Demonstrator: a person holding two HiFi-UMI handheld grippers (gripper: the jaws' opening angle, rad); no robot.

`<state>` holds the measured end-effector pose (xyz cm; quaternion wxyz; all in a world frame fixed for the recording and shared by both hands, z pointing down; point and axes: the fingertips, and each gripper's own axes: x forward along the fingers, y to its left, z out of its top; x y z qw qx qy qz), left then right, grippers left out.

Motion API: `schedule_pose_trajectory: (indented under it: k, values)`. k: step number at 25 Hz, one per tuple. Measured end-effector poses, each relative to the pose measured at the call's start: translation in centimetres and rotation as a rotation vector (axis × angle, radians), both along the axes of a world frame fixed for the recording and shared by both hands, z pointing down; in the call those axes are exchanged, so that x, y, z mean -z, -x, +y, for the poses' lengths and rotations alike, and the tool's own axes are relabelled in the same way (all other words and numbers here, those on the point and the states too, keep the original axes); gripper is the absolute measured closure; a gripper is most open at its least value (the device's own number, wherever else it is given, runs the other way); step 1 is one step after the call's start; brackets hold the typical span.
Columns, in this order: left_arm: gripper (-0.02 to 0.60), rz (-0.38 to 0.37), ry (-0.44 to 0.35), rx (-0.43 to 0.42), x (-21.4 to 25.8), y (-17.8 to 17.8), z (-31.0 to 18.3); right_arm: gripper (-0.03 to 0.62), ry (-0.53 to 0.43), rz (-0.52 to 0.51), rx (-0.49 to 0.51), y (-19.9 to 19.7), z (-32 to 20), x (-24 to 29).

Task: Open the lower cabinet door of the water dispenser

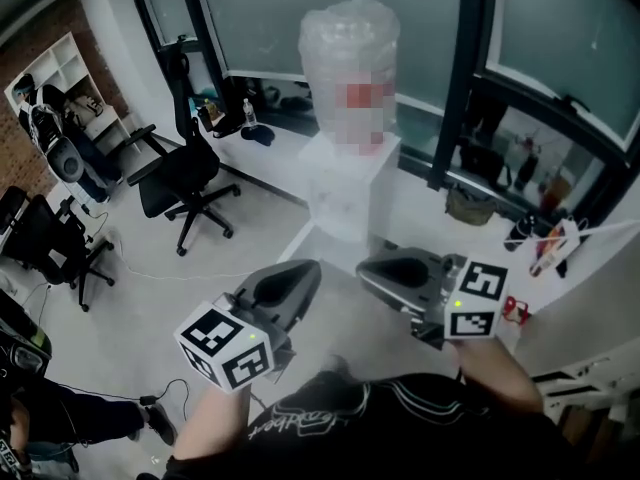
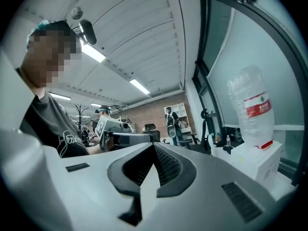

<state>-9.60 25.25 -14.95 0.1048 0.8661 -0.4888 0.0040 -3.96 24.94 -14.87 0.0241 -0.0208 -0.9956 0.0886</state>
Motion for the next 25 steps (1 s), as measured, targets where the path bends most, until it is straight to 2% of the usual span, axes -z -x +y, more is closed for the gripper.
schedule_pose_trajectory:
  k: [12, 25]
  values:
    - [0.581, 0.021, -0.03, 0.001, 1.2, -0.2, 1.9, 0.582, -0.022, -0.022, -0.002, 0.0, 1.5, 1.1]
    - [0.581, 0.03, -0.058, -0.04, 1.7, -0.3, 2.3, 0.582, -0.046, -0.015, -0.029, 0.5, 2.1, 1.4]
